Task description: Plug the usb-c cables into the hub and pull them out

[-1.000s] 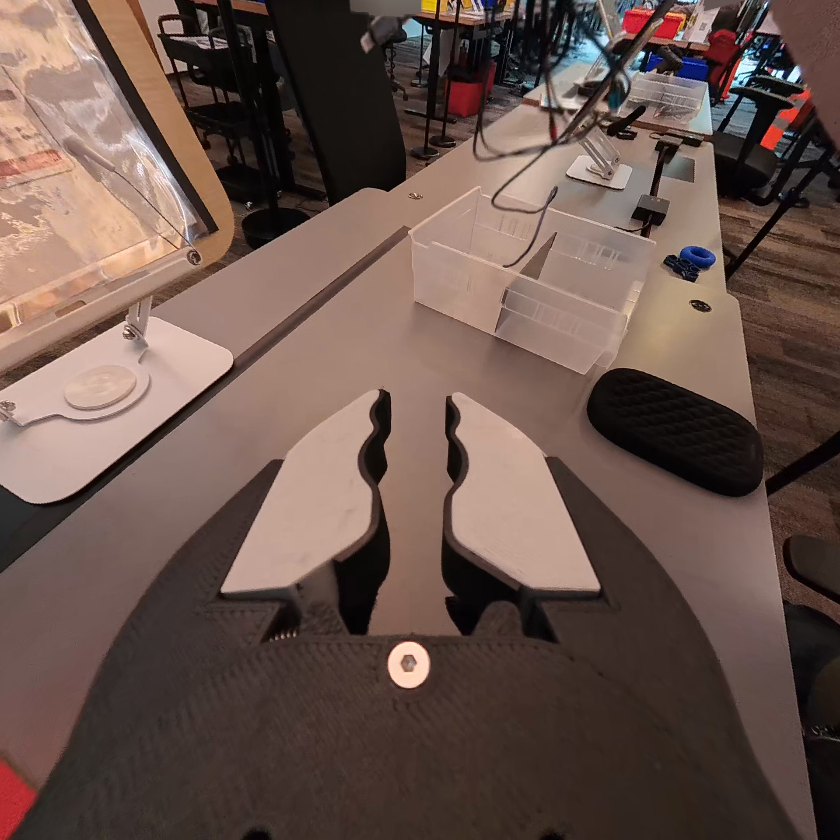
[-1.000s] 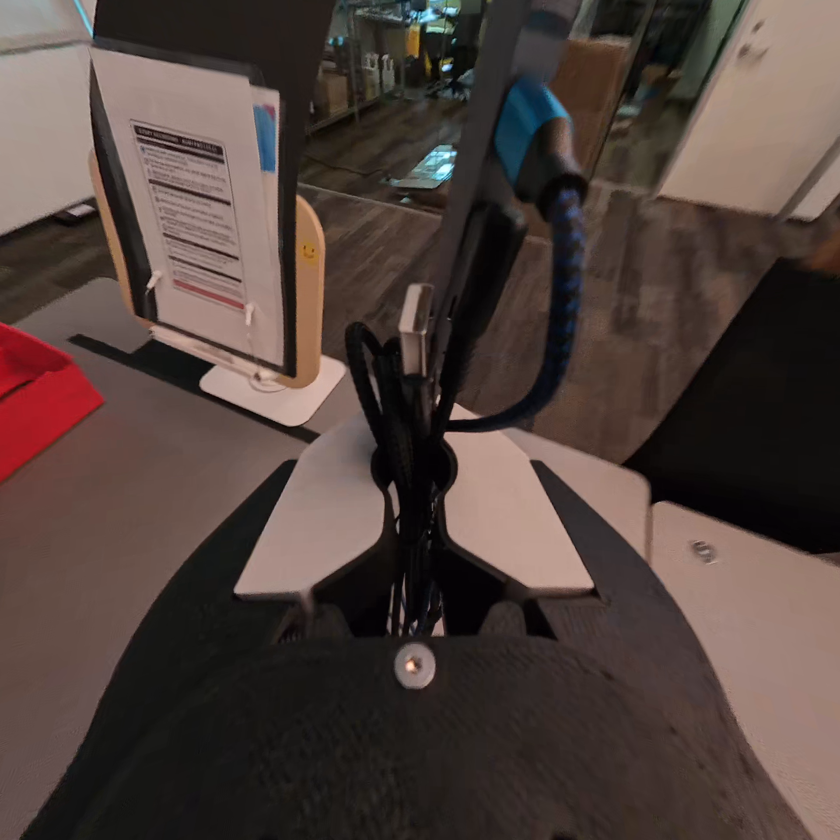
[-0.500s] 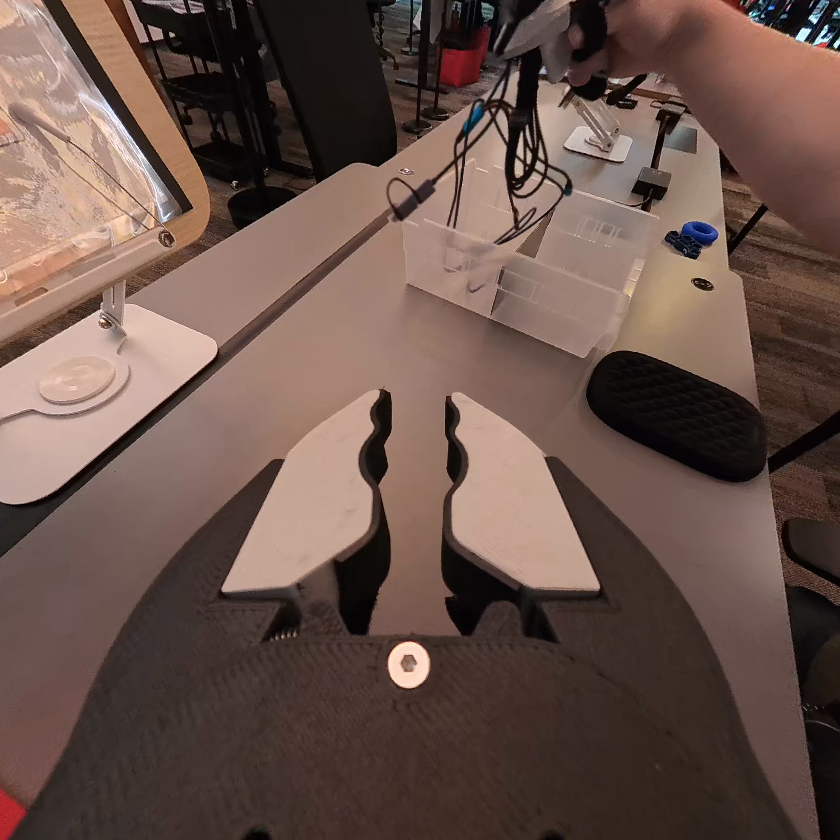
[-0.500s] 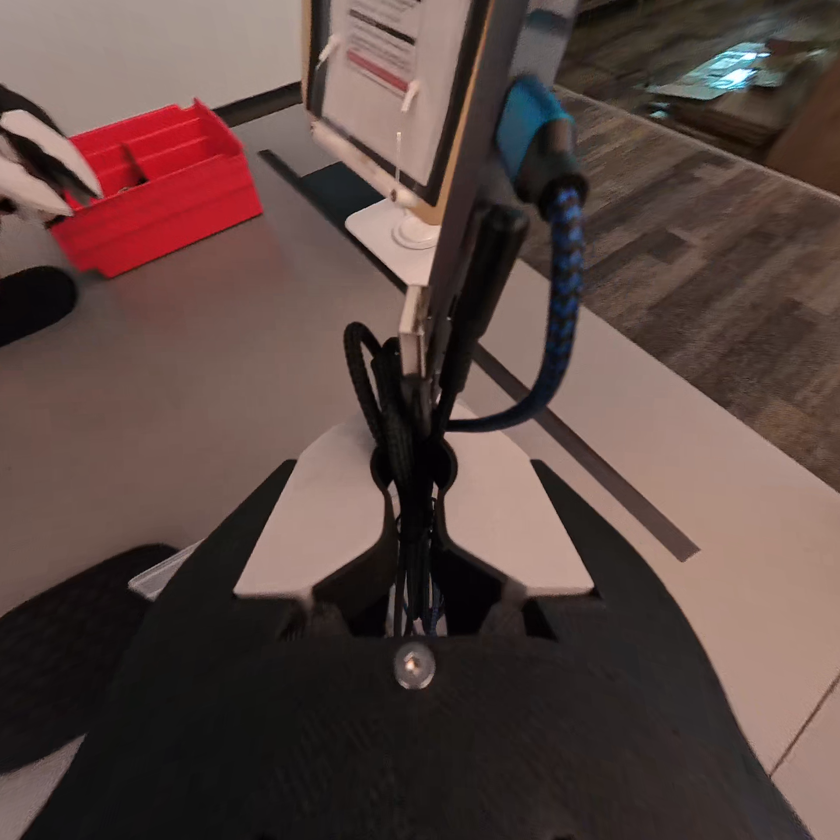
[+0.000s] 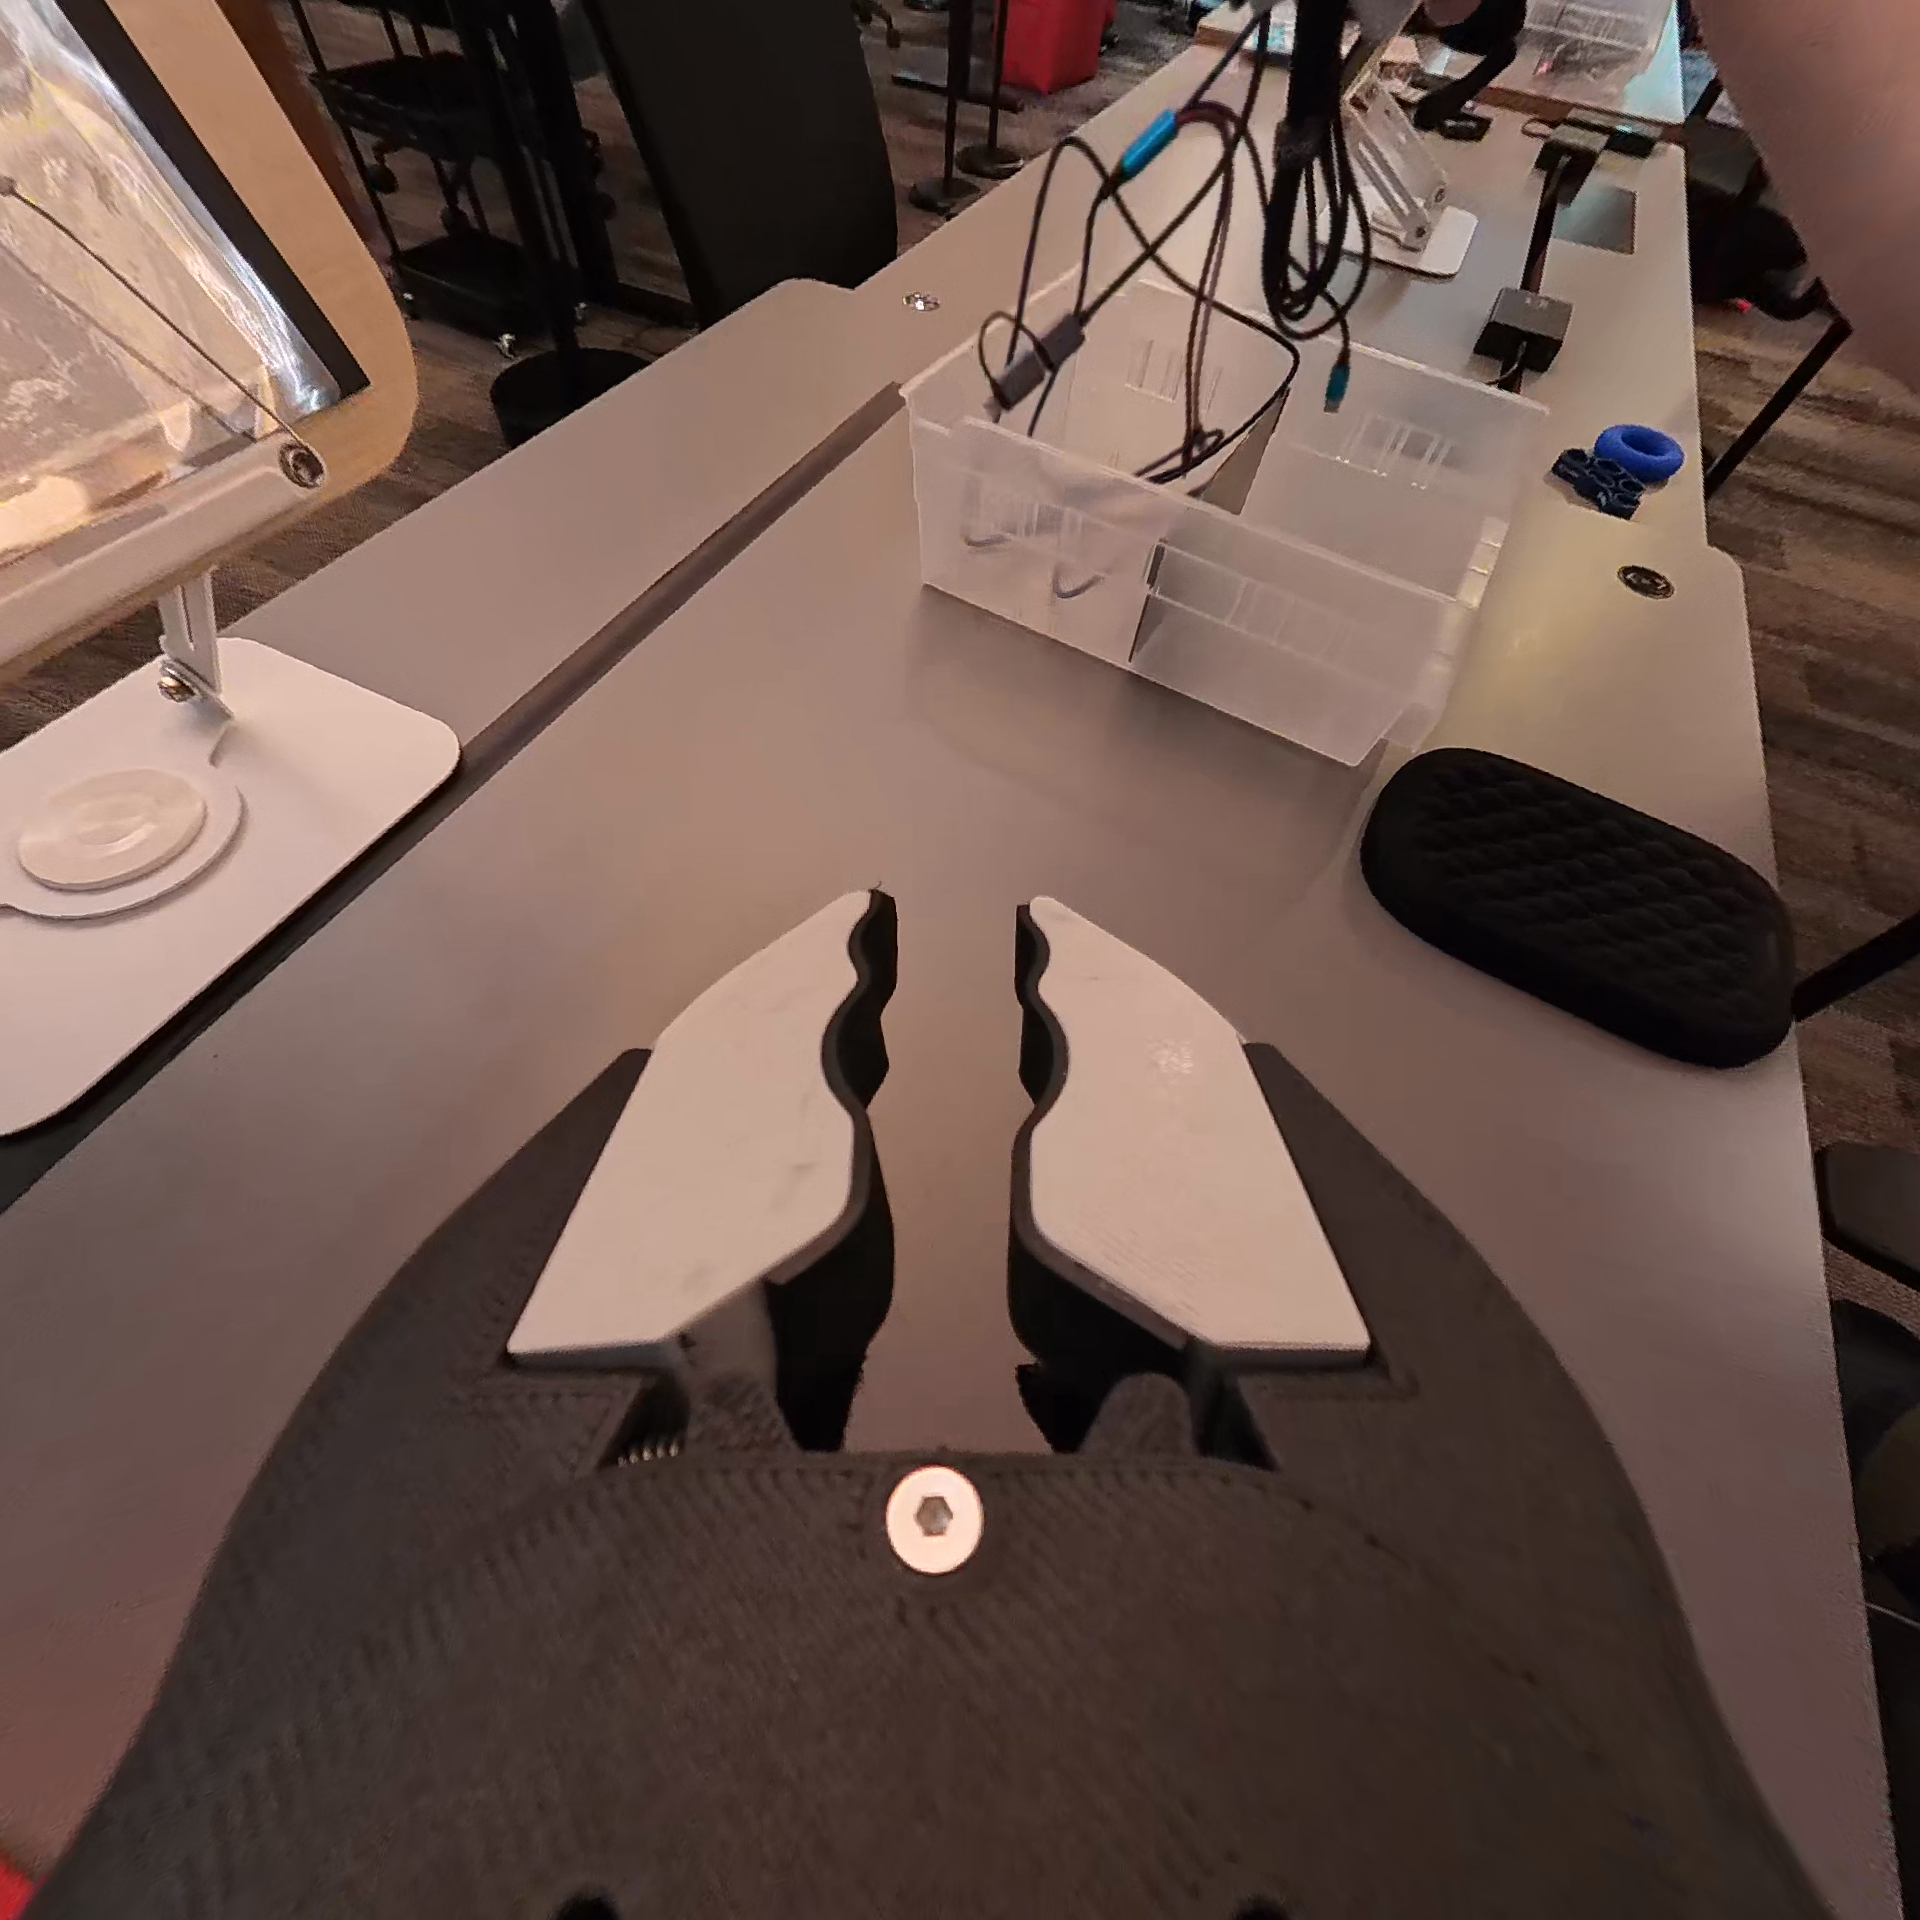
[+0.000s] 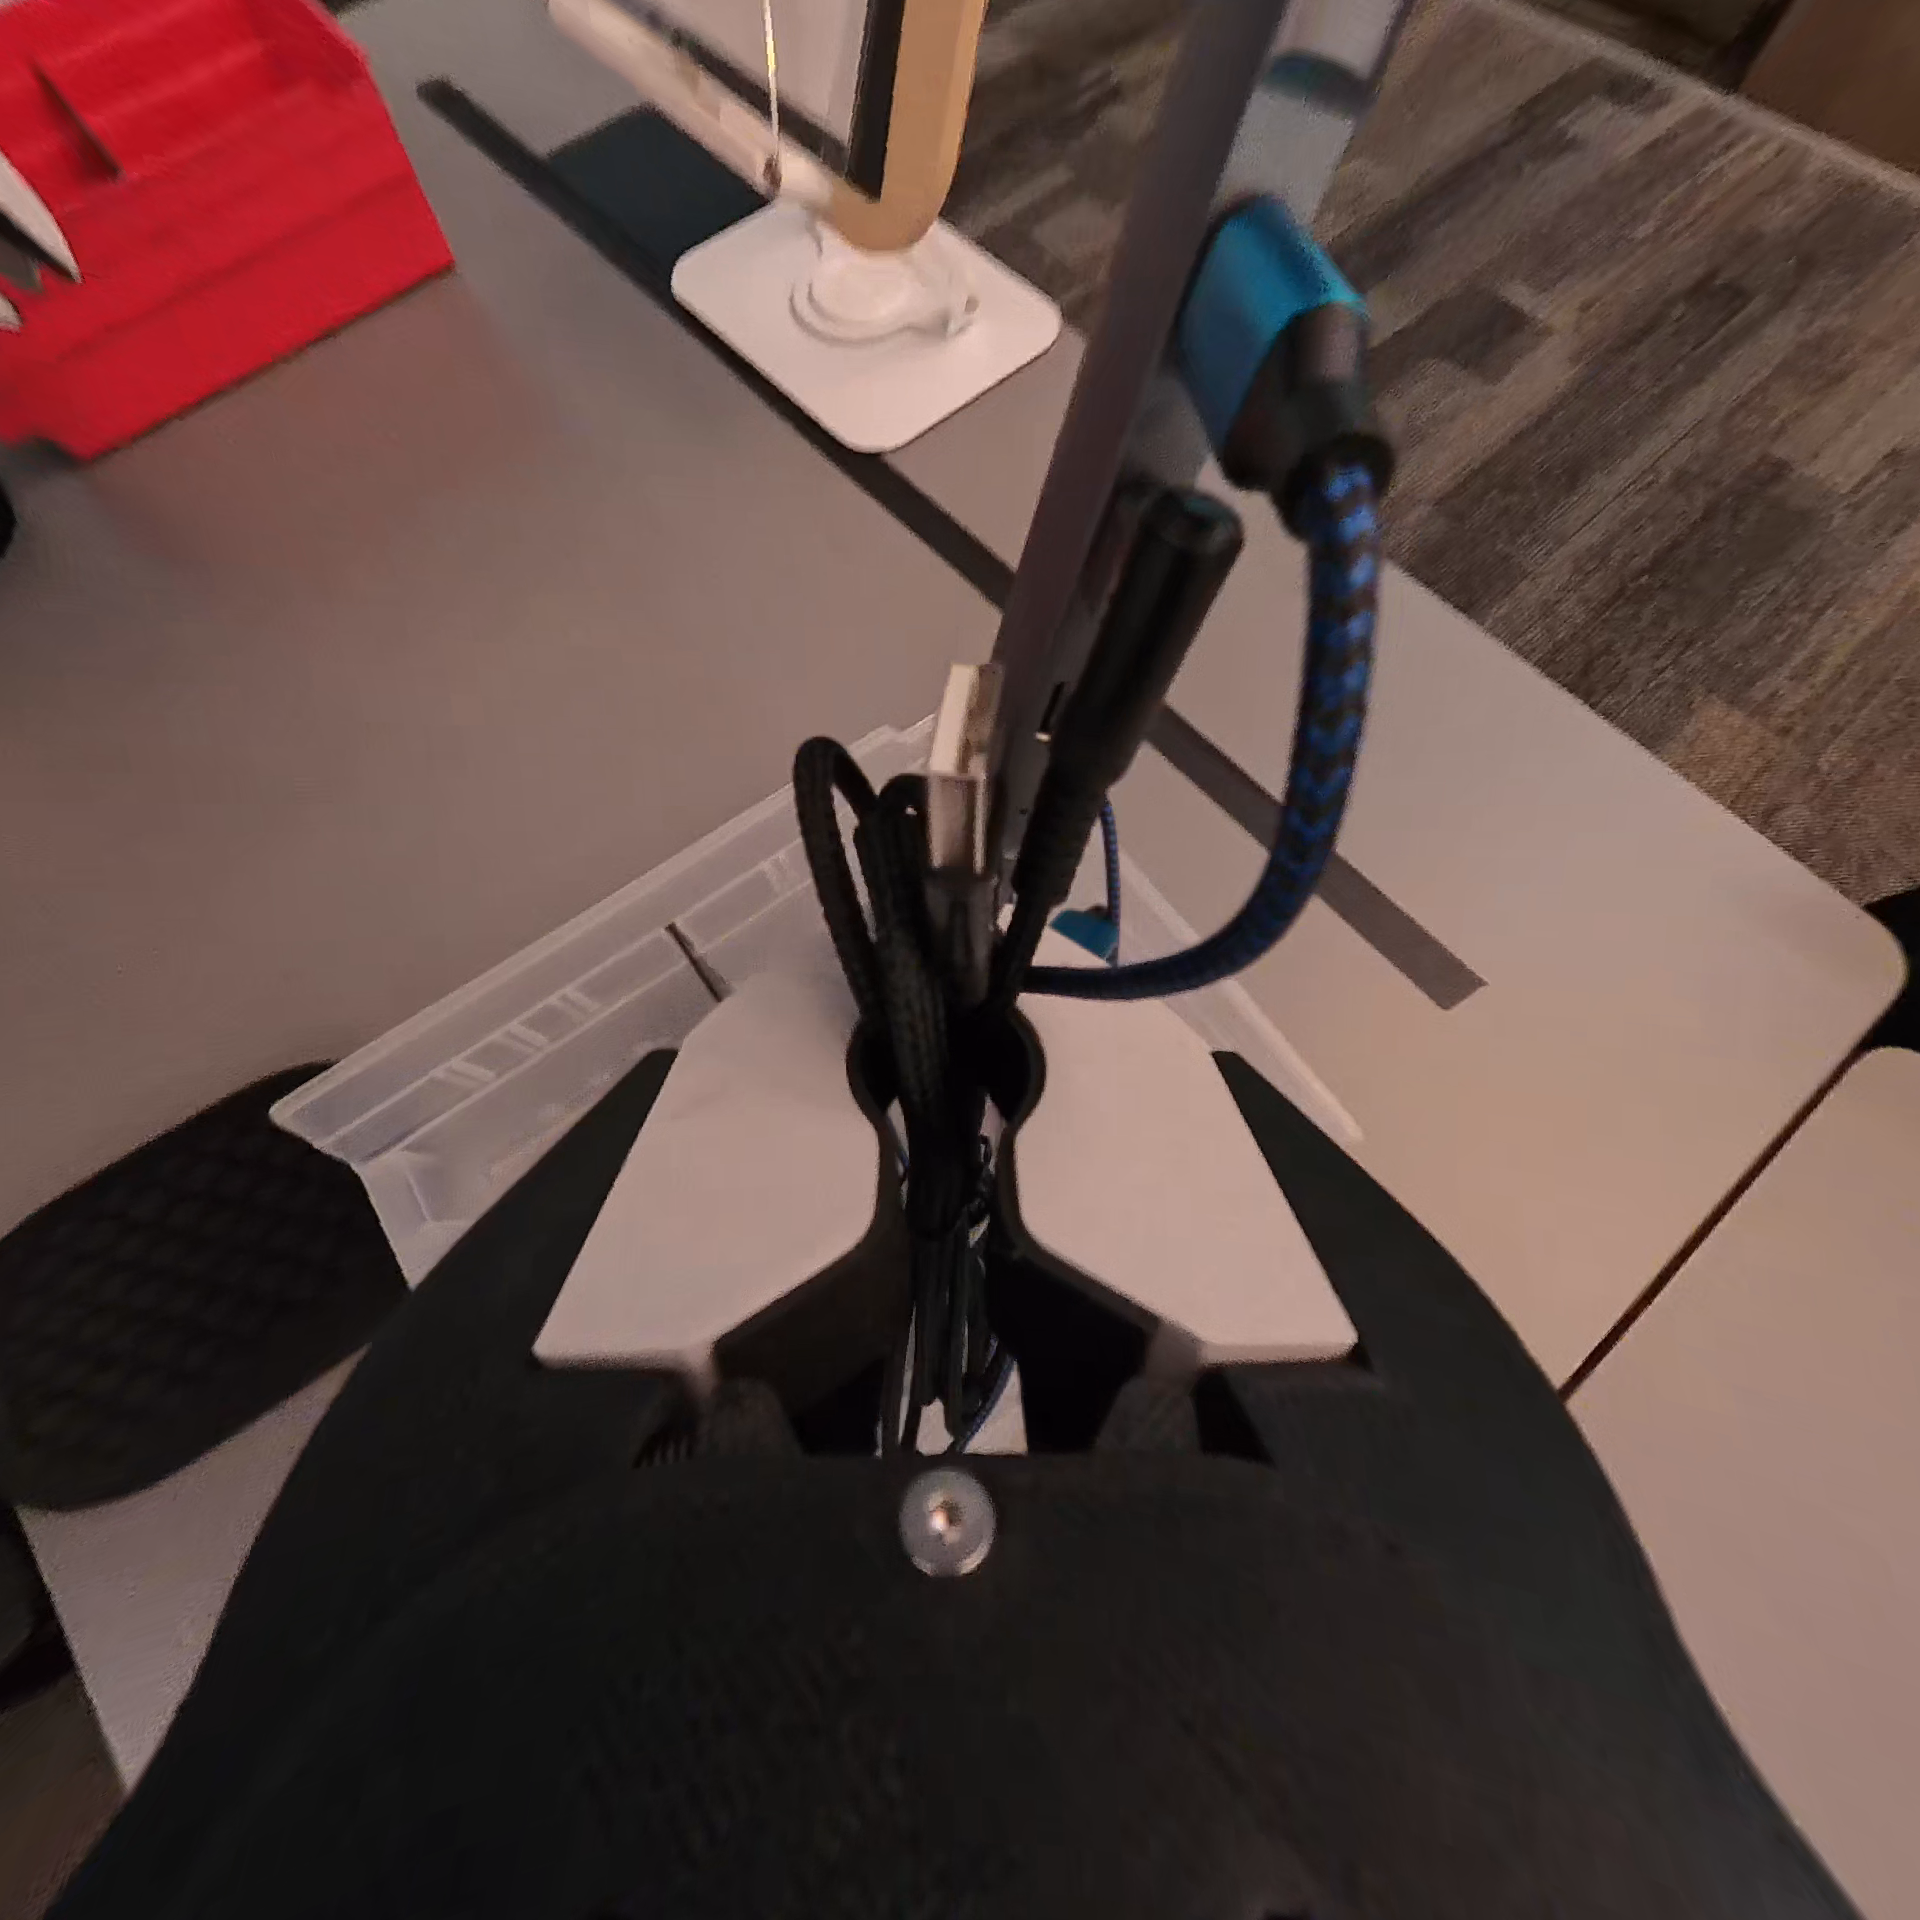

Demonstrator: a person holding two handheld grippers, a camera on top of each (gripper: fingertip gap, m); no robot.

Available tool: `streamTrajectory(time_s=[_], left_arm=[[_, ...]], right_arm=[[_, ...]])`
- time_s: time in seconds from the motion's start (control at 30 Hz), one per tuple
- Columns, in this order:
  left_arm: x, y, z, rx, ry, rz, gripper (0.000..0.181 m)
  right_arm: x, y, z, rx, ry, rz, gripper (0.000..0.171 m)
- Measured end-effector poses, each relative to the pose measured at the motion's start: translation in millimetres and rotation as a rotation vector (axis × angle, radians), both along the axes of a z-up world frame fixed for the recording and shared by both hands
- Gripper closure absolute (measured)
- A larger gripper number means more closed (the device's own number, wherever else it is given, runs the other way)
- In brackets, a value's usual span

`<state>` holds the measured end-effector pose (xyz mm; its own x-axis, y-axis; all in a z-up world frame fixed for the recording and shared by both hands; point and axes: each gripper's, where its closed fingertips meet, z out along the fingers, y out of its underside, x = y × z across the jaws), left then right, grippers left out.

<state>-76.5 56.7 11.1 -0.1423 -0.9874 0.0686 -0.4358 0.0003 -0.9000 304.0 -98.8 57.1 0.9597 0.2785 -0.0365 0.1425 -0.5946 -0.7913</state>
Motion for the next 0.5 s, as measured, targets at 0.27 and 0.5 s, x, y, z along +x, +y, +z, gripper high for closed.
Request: streamTrajectory(time_s=[0.27, 0.5], left_arm=[[4.3, -0.6, -13.2, -0.011, 0.035, -0.002, 0.161], [5.3, 1.8, -20.1, -0.033, 0.053, -0.006, 0.162]], right_arm=[[-47.9, 52.3, -22.7, -0.141, -0.245, 0.308, 0.158], [-51.5, 60.5, -59.1, -0.123, -0.109, 0.328, 0.159]])
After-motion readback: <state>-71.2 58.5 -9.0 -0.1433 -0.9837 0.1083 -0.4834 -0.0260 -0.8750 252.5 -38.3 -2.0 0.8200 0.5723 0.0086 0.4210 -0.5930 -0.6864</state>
